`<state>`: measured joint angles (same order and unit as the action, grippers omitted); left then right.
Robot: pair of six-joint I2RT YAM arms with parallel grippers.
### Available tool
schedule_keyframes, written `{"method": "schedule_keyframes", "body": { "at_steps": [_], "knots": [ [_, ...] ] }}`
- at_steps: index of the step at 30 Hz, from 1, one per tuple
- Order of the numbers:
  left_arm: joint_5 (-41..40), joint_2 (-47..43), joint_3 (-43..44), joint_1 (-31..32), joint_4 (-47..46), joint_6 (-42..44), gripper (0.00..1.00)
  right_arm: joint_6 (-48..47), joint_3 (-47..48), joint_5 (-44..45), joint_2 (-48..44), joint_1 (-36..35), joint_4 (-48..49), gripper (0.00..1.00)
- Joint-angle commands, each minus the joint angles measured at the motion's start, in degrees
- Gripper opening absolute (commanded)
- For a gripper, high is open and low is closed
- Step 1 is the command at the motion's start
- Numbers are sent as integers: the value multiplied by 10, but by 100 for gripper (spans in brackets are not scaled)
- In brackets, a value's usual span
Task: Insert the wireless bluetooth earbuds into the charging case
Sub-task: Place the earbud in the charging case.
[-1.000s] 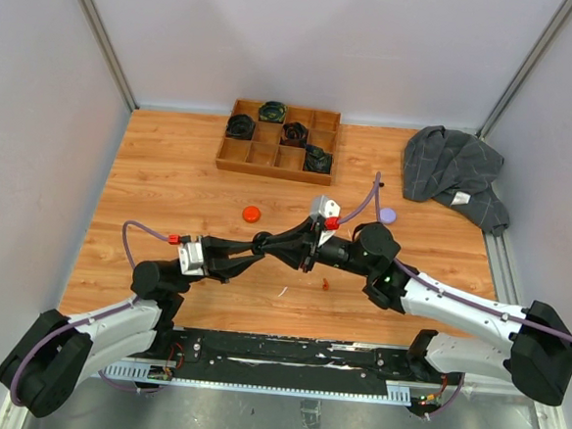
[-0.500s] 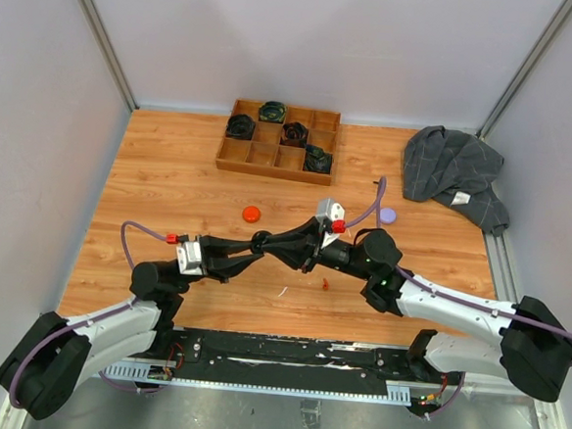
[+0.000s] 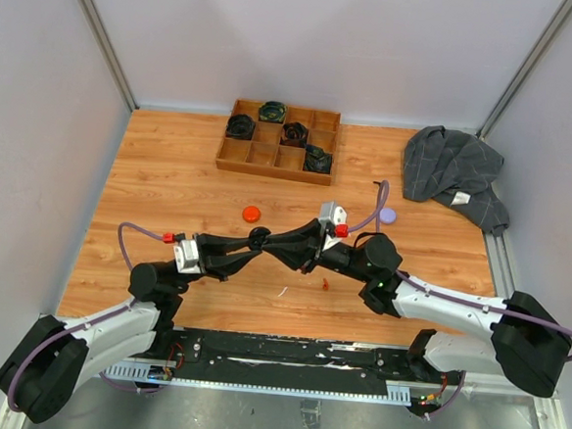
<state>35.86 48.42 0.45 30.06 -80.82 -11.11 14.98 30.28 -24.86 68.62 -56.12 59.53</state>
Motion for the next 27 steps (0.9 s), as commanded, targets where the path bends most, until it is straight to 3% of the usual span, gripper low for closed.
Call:
{"method": "schedule_keyframes", "body": {
  "at_steps": [1, 6, 15, 22, 27],
  "knots": [
    [-15, -12, -53, -1, -51, -3, 0, -9, -16, -5, 15, -12, -14, 23],
    [-15, -12, -52, -1, -44, 0, 0, -25, -25, 14, 8, -10, -17, 28],
    [-14, -1, -48, -1, -40, 1, 0, -59, -29, 65, -39, -9, -65, 46],
    [-11, 4, -48, -1, -42, 0, 0, -72, -34, 105, -63, -8, -90, 49],
    [-11, 11, -46, -1, -43, 2, 0, -68, -29, 80, -65, -8, -89, 53]
  ]
}}
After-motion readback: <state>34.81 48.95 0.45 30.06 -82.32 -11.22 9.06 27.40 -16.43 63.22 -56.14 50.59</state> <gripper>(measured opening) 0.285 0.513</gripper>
